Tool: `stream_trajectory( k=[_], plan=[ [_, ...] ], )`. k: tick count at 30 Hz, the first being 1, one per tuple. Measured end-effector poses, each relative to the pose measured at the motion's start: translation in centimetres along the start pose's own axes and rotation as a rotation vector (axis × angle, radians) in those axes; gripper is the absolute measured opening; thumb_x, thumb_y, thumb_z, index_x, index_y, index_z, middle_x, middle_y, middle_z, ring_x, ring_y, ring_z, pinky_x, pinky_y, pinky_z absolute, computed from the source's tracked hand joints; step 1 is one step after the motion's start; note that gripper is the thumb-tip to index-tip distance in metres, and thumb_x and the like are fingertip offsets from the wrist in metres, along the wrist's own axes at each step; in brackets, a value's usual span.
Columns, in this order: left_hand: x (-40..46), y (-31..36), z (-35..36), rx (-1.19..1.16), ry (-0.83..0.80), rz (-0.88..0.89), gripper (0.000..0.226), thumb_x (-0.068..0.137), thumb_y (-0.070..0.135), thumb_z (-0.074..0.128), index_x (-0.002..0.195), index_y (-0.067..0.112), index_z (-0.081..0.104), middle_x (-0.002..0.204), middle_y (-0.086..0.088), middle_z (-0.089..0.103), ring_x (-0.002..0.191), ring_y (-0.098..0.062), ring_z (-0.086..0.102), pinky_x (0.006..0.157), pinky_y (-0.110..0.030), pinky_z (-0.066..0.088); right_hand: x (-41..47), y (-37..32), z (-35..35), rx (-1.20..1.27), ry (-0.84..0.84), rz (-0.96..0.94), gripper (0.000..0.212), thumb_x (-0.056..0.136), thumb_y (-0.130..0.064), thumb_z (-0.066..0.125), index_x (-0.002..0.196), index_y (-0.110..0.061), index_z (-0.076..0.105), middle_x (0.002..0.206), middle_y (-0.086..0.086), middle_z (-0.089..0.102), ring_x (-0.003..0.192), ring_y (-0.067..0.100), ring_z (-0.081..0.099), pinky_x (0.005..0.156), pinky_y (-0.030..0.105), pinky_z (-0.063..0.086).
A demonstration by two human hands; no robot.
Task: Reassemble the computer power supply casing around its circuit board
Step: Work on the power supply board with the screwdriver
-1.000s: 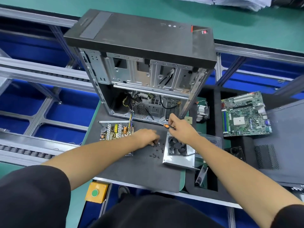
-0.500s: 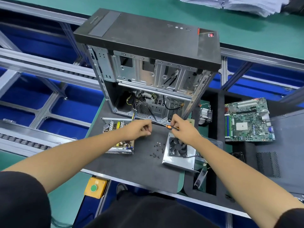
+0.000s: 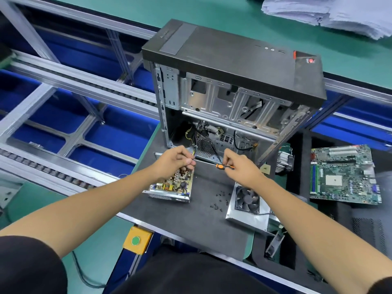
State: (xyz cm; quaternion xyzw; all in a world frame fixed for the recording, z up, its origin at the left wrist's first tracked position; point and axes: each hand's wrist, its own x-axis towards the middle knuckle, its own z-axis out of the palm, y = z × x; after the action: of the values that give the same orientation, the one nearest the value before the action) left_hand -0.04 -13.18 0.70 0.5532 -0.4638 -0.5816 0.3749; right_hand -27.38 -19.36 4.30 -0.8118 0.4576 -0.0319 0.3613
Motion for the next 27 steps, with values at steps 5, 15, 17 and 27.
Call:
stream_trajectory(
  k=[5, 15, 17, 27],
  plan=[
    [0.1, -0.3, -0.9, 0.001, -0.013, -0.009, 0.004, 0.099, 0.001, 0.060, 0.103, 0.001, 0.059, 0.094, -0.012, 0.078, 0.091, -0.024, 0.074, 0.074, -0.026, 0.057, 0.7, -1.1, 0.3, -0.032, -0.005, -0.010, 0.026, 0.084, -0.013, 0.055, 0.087, -0.034, 0.040, 0.064, 0.001, 0.059, 0.061, 0.027, 0.050, 0.061, 0.039, 0.046],
    [-0.4, -0.1, -1.9, 0.002, -0.034, -0.015, 0.003, 0.098, 0.003, 0.063, 0.100, 0.002, 0.061, 0.092, -0.015, 0.076, 0.090, -0.024, 0.074, 0.077, -0.026, 0.058, 1.2, -2.3, 0.8, 0.048, 0.038, 0.024, 0.021, 0.079, -0.017, 0.060, 0.082, -0.033, 0.047, 0.064, -0.008, 0.058, 0.061, 0.016, 0.049, 0.064, 0.037, 0.047],
    [-0.6, -0.2, -2.0, 0.005, -0.026, -0.001, 0.005, 0.098, 0.003, 0.063, 0.102, 0.000, 0.061, 0.094, -0.018, 0.075, 0.091, -0.024, 0.074, 0.078, -0.027, 0.058, 1.3, -2.5, 0.9, 0.132, 0.068, 0.048, 0.022, 0.077, -0.011, 0.063, 0.078, -0.031, 0.052, 0.066, -0.006, 0.061, 0.068, 0.025, 0.056, 0.072, 0.043, 0.052],
    [-1.1, -0.3, -4.6, 0.210, -0.160, 0.052, 0.044, 0.091, 0.013, 0.076, 0.128, 0.026, 0.057, 0.118, 0.002, 0.071, 0.113, -0.013, 0.067, 0.096, -0.028, 0.056, 1.8, -3.3, 0.7, 0.116, 0.037, 0.063, 0.023, 0.076, -0.011, 0.063, 0.076, -0.032, 0.054, 0.073, -0.005, 0.066, 0.075, 0.028, 0.064, 0.076, 0.049, 0.056]
  ],
)
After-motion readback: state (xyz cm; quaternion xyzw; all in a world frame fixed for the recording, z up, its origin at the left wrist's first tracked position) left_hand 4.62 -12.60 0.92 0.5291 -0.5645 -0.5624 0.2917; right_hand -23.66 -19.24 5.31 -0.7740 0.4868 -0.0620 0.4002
